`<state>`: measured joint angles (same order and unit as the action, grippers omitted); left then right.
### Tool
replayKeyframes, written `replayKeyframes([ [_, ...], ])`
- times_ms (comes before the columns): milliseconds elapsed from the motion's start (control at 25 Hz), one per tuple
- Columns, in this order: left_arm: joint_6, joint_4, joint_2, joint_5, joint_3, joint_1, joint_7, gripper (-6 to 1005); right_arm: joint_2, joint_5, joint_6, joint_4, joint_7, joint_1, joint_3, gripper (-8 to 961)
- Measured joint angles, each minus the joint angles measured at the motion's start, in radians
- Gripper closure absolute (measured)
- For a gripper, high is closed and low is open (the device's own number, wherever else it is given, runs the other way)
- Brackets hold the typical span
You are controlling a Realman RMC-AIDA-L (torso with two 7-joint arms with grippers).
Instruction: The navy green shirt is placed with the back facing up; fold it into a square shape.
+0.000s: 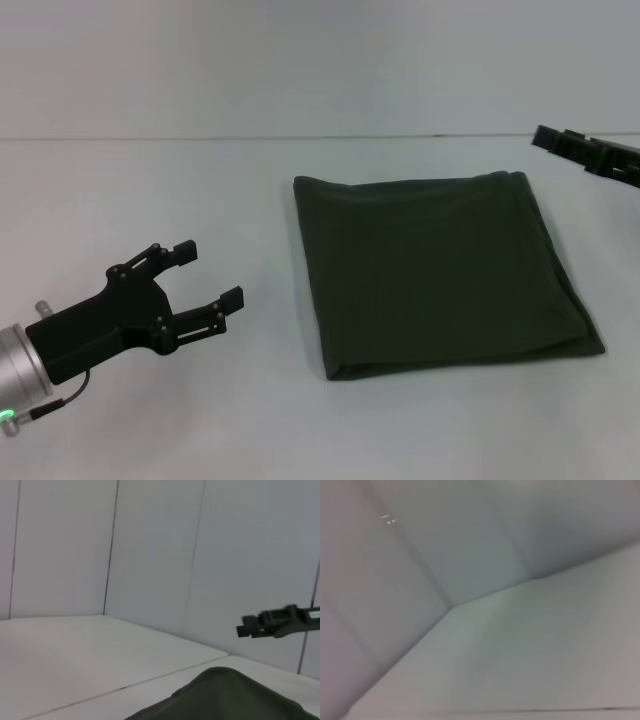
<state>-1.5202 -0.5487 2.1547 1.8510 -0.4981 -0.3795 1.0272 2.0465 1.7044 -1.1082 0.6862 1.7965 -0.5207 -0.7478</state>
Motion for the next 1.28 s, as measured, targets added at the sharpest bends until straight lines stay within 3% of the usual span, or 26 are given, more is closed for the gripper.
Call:
replayKeyframes([
  [120, 0.0, 0.01, -0.001, 0.0, 0.009, -0.007, 0.012, 62, 0.0, 0.002, -0.08, -0.003, -0.201, 0.007, -0.013, 394],
  [240, 0.006, 0.03, -0.001, 0.0, 0.019, -0.015, 0.016, 63, 0.022, 0.036, -0.09, -0.008, -0.341, 0.004, -0.031, 327],
  [400, 0.018, 0.038, -0.001, -0.001, 0.023, -0.021, 0.03, 64, 0.042, 0.111, -0.016, -0.033, -0.392, -0.01, -0.039, 239],
  [640, 0.026, 0.046, 0.002, -0.001, 0.023, -0.024, 0.043, 67, 0.038, 0.127, 0.115, -0.096, -0.393, -0.013, -0.039, 49],
  [1280, 0.026, 0.047, -0.001, -0.001, 0.026, -0.025, 0.037, 74, 0.04, 0.121, 0.215, -0.144, -0.395, 0.025, -0.029, 53],
])
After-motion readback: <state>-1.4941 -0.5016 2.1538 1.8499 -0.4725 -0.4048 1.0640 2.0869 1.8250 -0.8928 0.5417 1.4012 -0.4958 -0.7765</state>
